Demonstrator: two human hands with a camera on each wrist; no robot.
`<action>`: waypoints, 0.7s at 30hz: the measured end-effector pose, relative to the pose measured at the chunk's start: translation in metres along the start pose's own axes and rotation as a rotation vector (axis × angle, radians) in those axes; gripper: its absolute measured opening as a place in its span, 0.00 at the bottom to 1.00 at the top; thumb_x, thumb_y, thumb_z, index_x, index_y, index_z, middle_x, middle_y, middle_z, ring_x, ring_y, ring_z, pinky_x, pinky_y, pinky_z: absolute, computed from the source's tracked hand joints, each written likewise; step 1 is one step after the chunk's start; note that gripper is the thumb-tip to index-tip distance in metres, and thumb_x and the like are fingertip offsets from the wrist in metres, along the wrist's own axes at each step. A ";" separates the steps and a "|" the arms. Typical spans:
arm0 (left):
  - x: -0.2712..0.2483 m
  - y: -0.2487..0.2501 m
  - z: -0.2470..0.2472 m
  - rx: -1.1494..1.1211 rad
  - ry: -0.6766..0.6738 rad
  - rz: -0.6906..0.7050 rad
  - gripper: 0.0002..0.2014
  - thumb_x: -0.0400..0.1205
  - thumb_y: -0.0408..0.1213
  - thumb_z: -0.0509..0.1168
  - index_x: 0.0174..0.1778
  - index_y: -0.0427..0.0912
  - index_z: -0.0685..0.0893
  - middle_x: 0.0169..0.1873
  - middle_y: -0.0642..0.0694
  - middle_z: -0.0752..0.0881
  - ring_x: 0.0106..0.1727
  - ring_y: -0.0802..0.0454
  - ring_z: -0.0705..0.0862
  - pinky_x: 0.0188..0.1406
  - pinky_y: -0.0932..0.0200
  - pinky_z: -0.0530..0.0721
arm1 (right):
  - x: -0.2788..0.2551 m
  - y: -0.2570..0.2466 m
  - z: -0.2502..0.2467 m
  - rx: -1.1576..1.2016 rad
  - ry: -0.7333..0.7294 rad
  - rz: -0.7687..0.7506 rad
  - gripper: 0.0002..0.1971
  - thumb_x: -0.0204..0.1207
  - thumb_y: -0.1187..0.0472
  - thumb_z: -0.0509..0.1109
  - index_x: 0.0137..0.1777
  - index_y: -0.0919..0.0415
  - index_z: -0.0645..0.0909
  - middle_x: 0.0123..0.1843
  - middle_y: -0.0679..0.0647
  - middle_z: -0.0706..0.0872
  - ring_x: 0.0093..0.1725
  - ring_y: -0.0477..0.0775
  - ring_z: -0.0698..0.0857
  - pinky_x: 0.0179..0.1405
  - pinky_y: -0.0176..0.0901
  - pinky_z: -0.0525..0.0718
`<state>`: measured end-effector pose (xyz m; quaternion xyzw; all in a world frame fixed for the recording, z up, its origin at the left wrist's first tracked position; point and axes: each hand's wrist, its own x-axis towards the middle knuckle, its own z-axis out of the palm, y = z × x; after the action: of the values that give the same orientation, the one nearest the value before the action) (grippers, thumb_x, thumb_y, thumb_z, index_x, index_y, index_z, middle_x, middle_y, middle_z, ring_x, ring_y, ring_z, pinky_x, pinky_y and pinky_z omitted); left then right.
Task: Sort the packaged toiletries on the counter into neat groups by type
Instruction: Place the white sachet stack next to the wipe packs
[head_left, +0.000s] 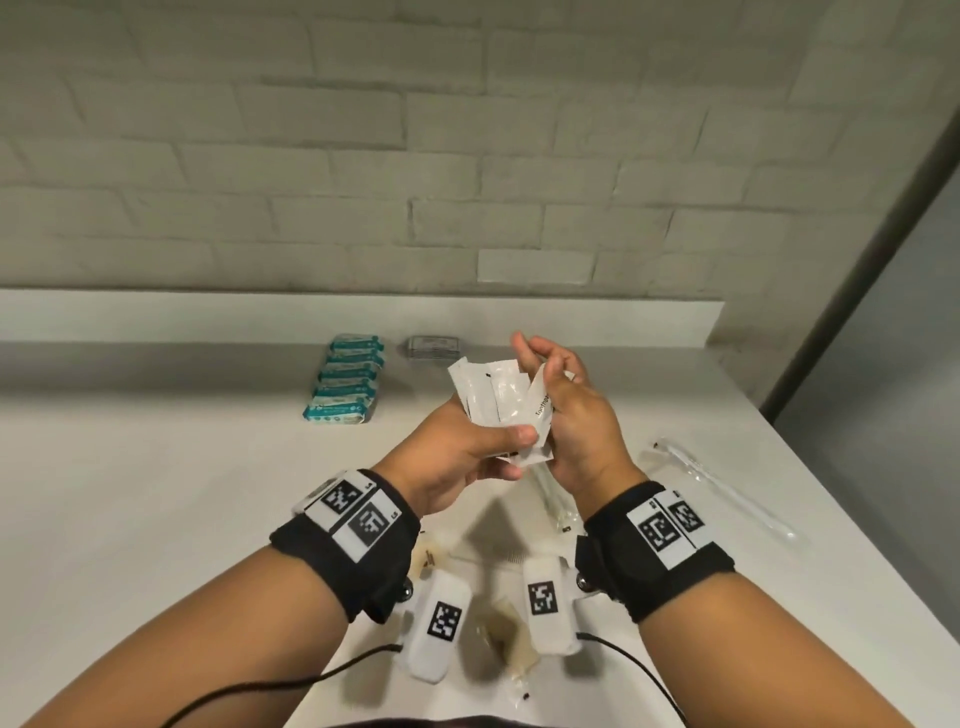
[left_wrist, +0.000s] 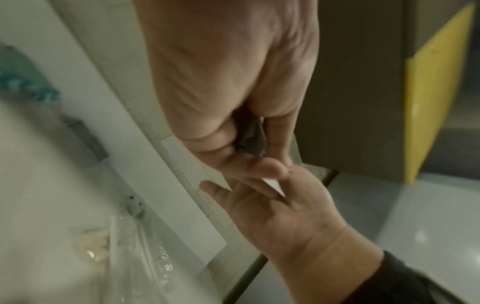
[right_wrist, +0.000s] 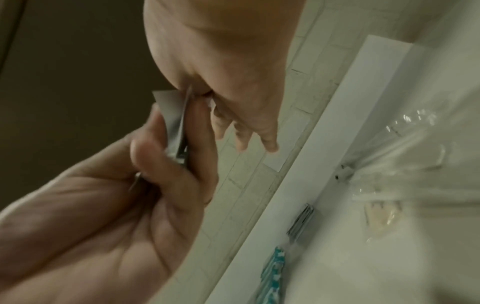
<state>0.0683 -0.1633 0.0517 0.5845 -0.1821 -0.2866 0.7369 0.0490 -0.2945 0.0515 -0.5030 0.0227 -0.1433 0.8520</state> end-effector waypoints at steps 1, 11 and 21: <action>0.002 0.000 -0.002 0.071 0.051 0.010 0.22 0.76 0.26 0.71 0.66 0.39 0.80 0.43 0.46 0.89 0.35 0.55 0.87 0.25 0.64 0.81 | 0.000 0.001 -0.002 -0.063 -0.006 -0.008 0.12 0.86 0.57 0.57 0.65 0.59 0.72 0.65 0.55 0.85 0.63 0.52 0.85 0.62 0.46 0.83; 0.014 0.009 -0.034 0.289 0.307 0.108 0.22 0.74 0.30 0.75 0.62 0.45 0.78 0.50 0.47 0.89 0.40 0.55 0.86 0.31 0.64 0.82 | -0.011 -0.013 -0.016 -0.962 -0.038 -0.228 0.37 0.68 0.70 0.75 0.72 0.42 0.65 0.69 0.48 0.71 0.64 0.42 0.75 0.59 0.23 0.72; 0.012 0.016 -0.031 0.132 0.304 0.130 0.09 0.81 0.32 0.69 0.55 0.45 0.81 0.41 0.48 0.88 0.36 0.54 0.83 0.30 0.61 0.79 | -0.002 -0.017 -0.006 -1.030 -0.135 -0.002 0.13 0.71 0.61 0.78 0.52 0.57 0.79 0.49 0.53 0.88 0.47 0.54 0.88 0.50 0.51 0.87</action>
<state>0.0992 -0.1452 0.0584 0.6552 -0.1242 -0.1340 0.7330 0.0421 -0.3063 0.0630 -0.8654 0.0348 -0.0819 0.4932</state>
